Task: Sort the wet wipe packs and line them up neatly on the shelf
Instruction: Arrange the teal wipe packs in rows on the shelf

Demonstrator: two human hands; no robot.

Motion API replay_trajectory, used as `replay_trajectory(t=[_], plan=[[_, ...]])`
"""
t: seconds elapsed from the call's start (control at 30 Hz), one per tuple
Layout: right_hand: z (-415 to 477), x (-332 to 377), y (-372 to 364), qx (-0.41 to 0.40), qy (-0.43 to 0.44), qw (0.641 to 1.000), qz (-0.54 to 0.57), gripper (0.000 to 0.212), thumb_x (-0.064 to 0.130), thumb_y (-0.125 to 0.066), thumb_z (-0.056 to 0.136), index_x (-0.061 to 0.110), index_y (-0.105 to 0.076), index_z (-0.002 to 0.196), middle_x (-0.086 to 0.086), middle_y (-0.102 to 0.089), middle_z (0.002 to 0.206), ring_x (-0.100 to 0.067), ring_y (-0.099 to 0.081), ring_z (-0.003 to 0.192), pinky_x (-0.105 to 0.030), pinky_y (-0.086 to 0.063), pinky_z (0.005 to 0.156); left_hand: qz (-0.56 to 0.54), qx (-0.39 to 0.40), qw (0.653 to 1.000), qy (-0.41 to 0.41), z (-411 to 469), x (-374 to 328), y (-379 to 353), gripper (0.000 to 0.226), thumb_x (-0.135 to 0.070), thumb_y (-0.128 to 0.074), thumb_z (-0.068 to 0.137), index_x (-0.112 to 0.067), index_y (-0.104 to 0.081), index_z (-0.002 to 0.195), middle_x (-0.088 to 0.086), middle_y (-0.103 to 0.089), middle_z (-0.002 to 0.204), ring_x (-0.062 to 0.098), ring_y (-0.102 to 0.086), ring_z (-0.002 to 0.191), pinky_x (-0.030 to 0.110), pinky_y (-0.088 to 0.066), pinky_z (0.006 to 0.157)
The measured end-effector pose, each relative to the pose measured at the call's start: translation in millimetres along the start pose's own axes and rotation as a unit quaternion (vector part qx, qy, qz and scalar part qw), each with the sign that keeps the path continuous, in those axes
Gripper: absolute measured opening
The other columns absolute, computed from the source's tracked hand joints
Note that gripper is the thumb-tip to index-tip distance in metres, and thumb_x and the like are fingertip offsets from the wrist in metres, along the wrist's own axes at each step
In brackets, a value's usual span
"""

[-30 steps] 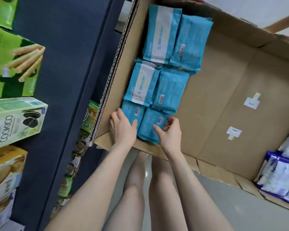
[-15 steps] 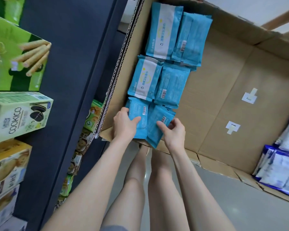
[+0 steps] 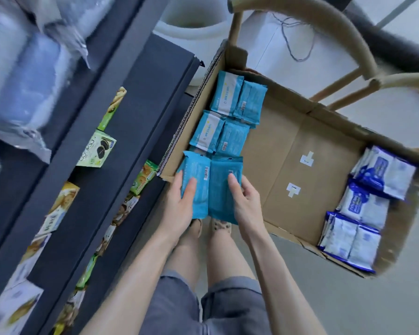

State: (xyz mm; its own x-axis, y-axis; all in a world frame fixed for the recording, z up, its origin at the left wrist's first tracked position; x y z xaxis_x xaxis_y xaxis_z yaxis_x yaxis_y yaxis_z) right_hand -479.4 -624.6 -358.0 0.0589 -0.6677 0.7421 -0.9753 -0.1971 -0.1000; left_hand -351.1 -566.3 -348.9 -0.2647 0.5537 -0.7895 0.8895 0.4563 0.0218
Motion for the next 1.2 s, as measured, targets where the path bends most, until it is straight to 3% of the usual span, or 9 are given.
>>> replay_trajectory(t=[0.2, 0.33, 0.5, 0.63, 0.77, 0.83, 1.03, 1.1, 1.2], plan=[[-53, 7, 2, 0.085, -0.025, 0.994, -0.068, 0.035, 0.048, -0.043, 0.094, 0.024, -0.066, 0.107, -0.005, -0.068, 0.112, -0.025, -0.062, 0.101, -0.050, -0.047, 0.092, -0.165, -0.018, 0.986, 0.029, -64, -1, -3, 0.029, -0.029, -0.031, 0.103, -0.029, -0.052, 0.122, -0.011, -0.068, 0.111, 0.003, -0.065, 0.100, 0.023, -0.053, 0.080], [-91, 6, 8, 0.173, -0.020, 0.980, -0.091, 0.030, 0.045, -0.043, 0.092, 0.033, -0.065, 0.108, -0.002, -0.067, 0.115, -0.020, -0.060, 0.101, -0.038, -0.045, 0.084, -0.243, -0.005, 0.970, 0.019, -113, 9, -10, 0.032, -0.020, -0.039, 0.101, -0.027, -0.052, 0.129, -0.005, -0.066, 0.120, 0.011, -0.062, 0.110, 0.028, -0.050, 0.088], [-139, 6, 16, 0.241, 0.023, 0.965, -0.100, 0.024, 0.031, -0.047, 0.099, 0.028, -0.063, 0.115, -0.005, -0.067, 0.117, -0.022, -0.061, 0.106, -0.037, -0.047, 0.089, -0.294, -0.051, 0.954, 0.013, -175, 23, -9, 0.032, -0.024, -0.064, 0.081, -0.018, -0.063, 0.112, 0.010, -0.069, 0.106, 0.021, -0.065, 0.091, 0.036, -0.047, 0.080], [-182, 22, -7, 0.305, 0.059, 0.942, -0.127, 0.018, 0.034, -0.054, 0.094, 0.025, -0.066, 0.105, 0.000, -0.068, 0.094, -0.015, -0.061, 0.085, -0.027, -0.044, 0.073, -0.329, -0.089, 0.940, -0.015, -223, 16, 11, 0.044, -0.027, -0.074, 0.069, -0.011, -0.068, 0.109, 0.014, -0.066, 0.105, 0.023, -0.061, 0.091, 0.036, -0.045, 0.081], [-226, 44, -51, 0.384, 0.082, 0.907, -0.154, 0.013, 0.032, -0.057, 0.091, 0.021, -0.064, 0.087, 0.007, -0.059, 0.070, -0.006, -0.055, 0.067, -0.027, -0.044, 0.072, -0.355, -0.142, 0.921, -0.068, -270, 0, 54, 0.032, -0.029, -0.081, 0.062, -0.014, -0.074, 0.089, 0.005, -0.063, 0.089, 0.019, -0.059, 0.088, 0.040, -0.047, 0.092], [-247, 52, -81, 0.415, 0.114, 0.885, -0.180, 0.014, 0.038, -0.061, 0.084, 0.025, -0.063, 0.080, 0.006, -0.050, 0.069, -0.008, -0.048, 0.066, -0.019, -0.042, 0.062, -0.359, -0.165, 0.912, -0.110, -296, -12, 81, 0.036, -0.038, -0.081, 0.052, -0.018, -0.073, 0.081, -0.003, -0.058, 0.075, 0.014, -0.054, 0.079, 0.034, -0.046, 0.080], [-315, 50, -178, 0.441, 0.194, 0.840, -0.251, 0.053, 0.042, -0.075, 0.073, 0.017, -0.054, 0.114, -0.002, -0.063, 0.099, 0.000, -0.061, 0.077, -0.016, -0.046, 0.065, -0.297, -0.299, 0.882, -0.209, -377, -25, 173, 0.061, -0.048, -0.080, 0.050, -0.015, -0.061, 0.097, -0.003, -0.063, 0.085, 0.004, -0.058, 0.069, 0.022, -0.040, 0.058], [-347, 42, -215, 0.468, 0.219, 0.815, -0.263, 0.061, 0.042, -0.080, 0.070, 0.017, -0.050, 0.116, -0.005, -0.064, 0.103, 0.000, -0.062, 0.077, -0.015, -0.048, 0.064, -0.270, -0.360, 0.858, -0.248, -407, -23, 209, 0.056, -0.042, -0.085, 0.061, -0.015, -0.059, 0.103, -0.008, -0.061, 0.076, 0.001, -0.055, 0.058, 0.017, -0.040, 0.050], [-394, 23, -266, 0.490, 0.262, 0.782, -0.283, 0.065, 0.051, -0.072, 0.065, 0.020, -0.047, 0.118, -0.002, -0.063, 0.101, 0.000, -0.059, 0.074, -0.015, -0.048, 0.064, -0.275, -0.431, 0.820, -0.257, -447, -8, 261, 0.048, -0.043, -0.068, 0.067, -0.022, -0.055, 0.109, -0.008, -0.063, 0.081, 0.000, -0.059, 0.056, 0.013, -0.045, 0.050]])
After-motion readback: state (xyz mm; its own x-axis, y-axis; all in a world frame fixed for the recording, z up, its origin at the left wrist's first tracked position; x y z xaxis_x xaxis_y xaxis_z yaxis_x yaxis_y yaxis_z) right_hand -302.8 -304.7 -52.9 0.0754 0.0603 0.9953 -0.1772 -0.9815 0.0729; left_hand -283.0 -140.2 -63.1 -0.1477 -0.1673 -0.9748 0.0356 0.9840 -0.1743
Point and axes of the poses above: each hand's wrist, its own z-axis towards the middle knuckle, its own y-axis out of the back of the hand, x = y × z, the point moved 4 cm from there along z, towards the middle knuckle
